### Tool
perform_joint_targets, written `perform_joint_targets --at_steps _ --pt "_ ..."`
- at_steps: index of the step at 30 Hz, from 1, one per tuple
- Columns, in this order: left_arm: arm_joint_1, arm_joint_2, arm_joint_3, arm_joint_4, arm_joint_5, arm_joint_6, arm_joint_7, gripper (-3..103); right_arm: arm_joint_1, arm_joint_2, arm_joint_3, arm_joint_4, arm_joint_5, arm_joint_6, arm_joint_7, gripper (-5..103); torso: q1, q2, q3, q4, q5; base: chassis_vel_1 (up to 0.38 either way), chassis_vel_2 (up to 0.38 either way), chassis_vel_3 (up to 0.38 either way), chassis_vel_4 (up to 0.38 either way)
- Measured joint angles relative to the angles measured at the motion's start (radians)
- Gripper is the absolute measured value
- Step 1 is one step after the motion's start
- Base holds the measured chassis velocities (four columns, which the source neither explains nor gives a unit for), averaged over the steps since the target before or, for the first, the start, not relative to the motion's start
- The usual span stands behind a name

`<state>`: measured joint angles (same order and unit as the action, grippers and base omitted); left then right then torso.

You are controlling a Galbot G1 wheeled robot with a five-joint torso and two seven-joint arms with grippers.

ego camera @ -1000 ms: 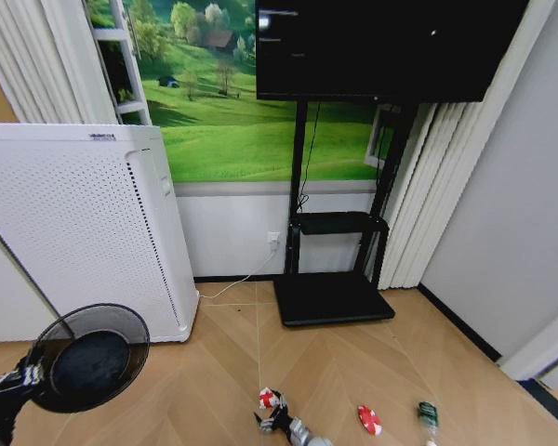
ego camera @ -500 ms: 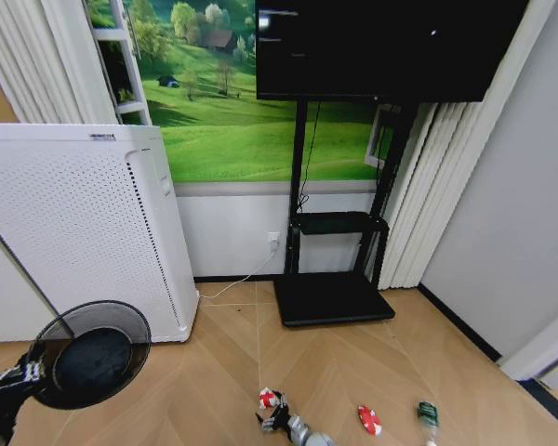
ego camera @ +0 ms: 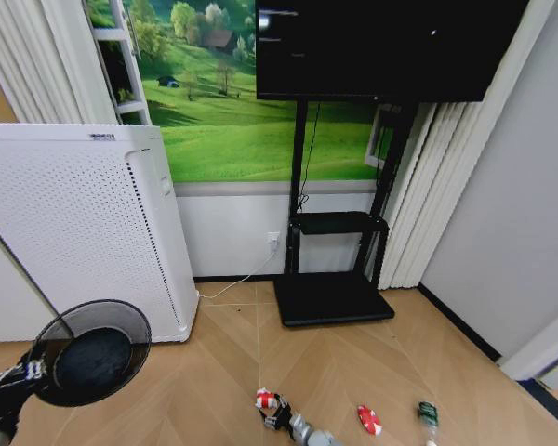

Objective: Pick up the trash bin and place the garbage on the floor into it.

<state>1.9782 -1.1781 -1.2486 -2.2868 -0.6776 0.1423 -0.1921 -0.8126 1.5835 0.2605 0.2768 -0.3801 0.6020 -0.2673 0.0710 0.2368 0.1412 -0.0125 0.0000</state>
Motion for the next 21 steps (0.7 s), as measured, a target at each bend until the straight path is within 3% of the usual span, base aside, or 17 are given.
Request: perform_joint_targets --at_steps 1,2,13,21 --pt "0.0 0.0 0.0 0.0 0.0 0.0 0.0 6 0.0 0.0 0.0 0.0 0.0 0.0 0.0 69 0.0 0.0 0.0 0.0 0.0 0.0 0.0 0.0 0.0" --pt "-0.001 0.001 0.0 0.001 0.0 0.0 -0.001 6 0.001 -0.001 0.001 0.0 0.0 0.001 -0.002 52 0.0 0.0 0.0 0.0 0.0 0.0 0.0 0.0 0.0" --pt "-0.009 -0.009 0.022 0.013 0.022 -0.004 0.002 6 -0.033 -0.028 0.007 0.027 0.048 0.012 -0.036 21 0.0 0.0 0.0 0.0001 0.0002 0.0 0.0 0.0 0.0" --pt "-0.031 -0.01 0.059 0.02 0.042 -0.006 0.005 6 -0.101 -0.081 0.011 0.125 0.161 0.039 -0.109 19 0.0 0.0 0.0 -0.0004 0.0001 0.0 0.0 0.0 0.0"
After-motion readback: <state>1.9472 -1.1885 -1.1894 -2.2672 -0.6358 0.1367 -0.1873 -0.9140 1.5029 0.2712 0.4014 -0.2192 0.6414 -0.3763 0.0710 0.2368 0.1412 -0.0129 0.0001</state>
